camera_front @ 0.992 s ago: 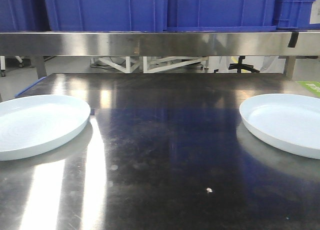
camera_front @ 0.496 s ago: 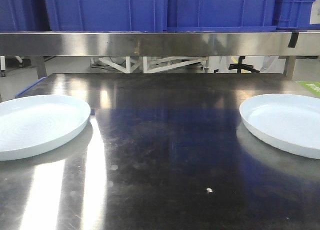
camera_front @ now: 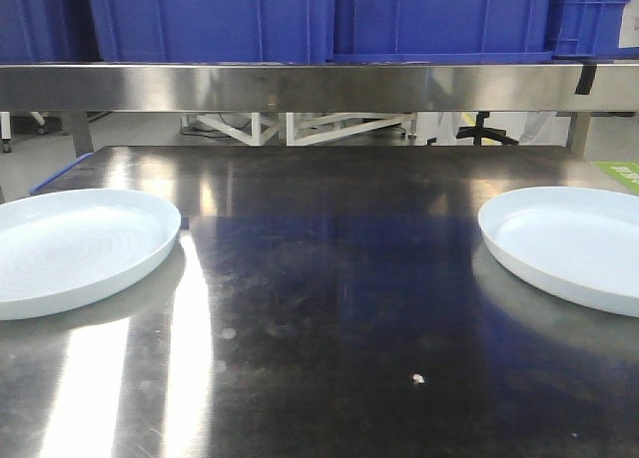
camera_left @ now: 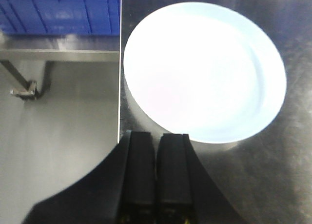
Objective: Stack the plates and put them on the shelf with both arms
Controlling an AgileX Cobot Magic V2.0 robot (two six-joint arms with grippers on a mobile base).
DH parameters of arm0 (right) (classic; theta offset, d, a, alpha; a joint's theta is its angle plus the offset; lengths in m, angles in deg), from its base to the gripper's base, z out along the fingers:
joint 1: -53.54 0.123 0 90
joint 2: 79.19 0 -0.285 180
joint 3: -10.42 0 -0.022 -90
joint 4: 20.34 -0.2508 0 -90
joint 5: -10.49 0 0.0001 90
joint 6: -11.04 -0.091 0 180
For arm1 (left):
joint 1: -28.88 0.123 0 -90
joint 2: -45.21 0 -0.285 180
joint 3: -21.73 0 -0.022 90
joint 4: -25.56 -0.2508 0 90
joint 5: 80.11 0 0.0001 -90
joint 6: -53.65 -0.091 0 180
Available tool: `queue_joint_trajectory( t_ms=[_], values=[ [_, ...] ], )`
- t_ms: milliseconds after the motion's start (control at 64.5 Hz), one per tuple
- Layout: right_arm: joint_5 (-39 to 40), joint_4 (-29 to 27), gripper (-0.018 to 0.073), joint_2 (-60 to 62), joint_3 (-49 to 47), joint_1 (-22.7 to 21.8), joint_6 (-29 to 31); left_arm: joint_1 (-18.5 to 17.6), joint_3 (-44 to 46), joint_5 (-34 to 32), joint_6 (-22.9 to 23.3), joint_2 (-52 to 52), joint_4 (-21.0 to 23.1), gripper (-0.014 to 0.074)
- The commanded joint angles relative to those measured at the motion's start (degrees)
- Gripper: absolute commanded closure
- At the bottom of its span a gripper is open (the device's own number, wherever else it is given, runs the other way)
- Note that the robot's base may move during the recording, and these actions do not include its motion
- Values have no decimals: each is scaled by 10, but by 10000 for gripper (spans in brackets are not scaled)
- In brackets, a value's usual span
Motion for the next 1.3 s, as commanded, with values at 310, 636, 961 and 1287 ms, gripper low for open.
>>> queue_joint_trajectory(
  t_ms=[310,636,961,1287],
  values=[
    [53,0,511,9,0,-1,3,21,207,78,5,281,11,514],
    [53,0,511,9,0,-1,3,56,343,159,2,432,6,292],
    [53,0,511,9,0,-1,3,55,413,193,2,521,6,193],
    [53,0,511,9,0,-1,3,52,413,196,2,550,0,193]
  ],
)
